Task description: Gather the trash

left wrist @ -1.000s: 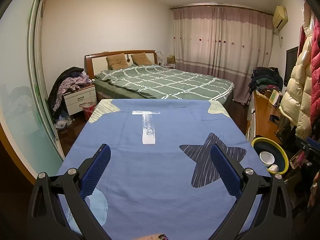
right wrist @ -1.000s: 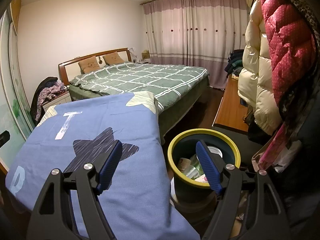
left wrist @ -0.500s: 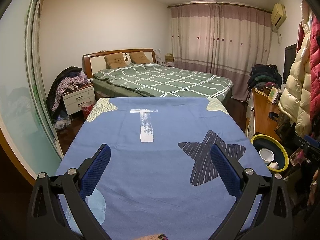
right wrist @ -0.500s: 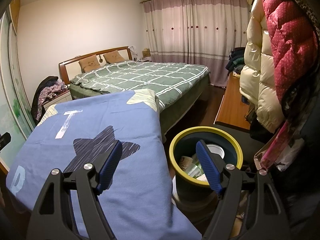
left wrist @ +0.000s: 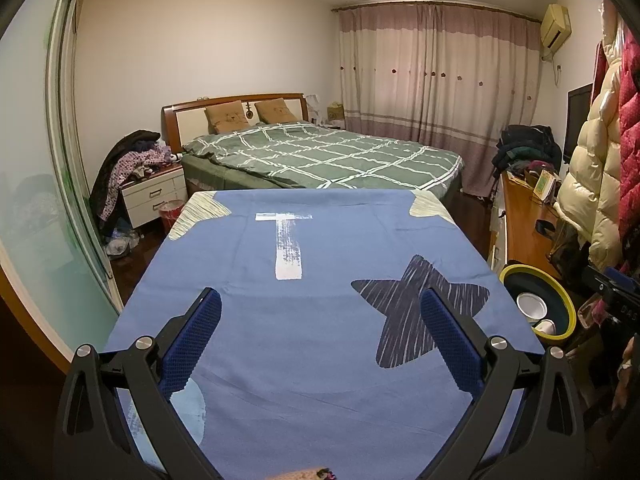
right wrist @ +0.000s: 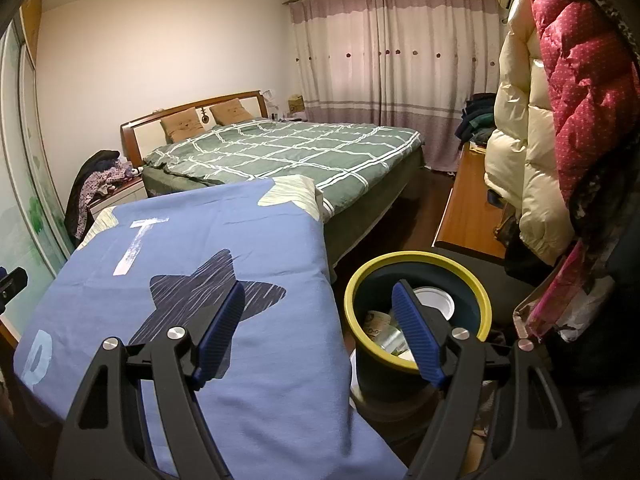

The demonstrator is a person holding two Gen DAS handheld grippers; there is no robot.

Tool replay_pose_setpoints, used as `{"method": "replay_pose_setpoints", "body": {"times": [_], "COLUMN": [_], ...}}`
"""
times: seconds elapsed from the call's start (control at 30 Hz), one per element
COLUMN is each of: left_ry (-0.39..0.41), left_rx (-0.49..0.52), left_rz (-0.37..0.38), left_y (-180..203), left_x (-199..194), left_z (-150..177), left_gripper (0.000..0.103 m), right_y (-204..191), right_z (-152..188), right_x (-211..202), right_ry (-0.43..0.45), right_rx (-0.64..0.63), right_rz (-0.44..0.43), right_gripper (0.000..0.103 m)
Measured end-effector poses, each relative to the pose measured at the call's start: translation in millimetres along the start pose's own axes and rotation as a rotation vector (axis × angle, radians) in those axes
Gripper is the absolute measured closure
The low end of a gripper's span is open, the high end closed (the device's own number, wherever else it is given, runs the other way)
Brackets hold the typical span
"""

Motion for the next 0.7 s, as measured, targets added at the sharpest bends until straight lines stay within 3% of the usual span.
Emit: {"method": "replay_pose_setpoints", "body": {"times": [0.7], "left_ry": [-0.005], "left_rx": [0.002], "left_rz": [0.006], "left_y": [3.4], "left_x": [2.6], "left_z": [1.5], "left_gripper": [0.005], "right_y": [-0.6], "right_z": [0.3], "right_x": [0.2], "right_ry": [-0.002], "right_rx": [0.003], "right_rz": [-0.003], "right_gripper": [0.031]}}
Point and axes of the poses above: each gripper's, at about its wrist camera, not at the fingertips, and x roughly the way its jaws point, y to its right, z to its underside, the point moved 10 cm from there along x, roughly the way its jaws point, and after that the axes turned 13 degrees about z, right-handed, at the moved point
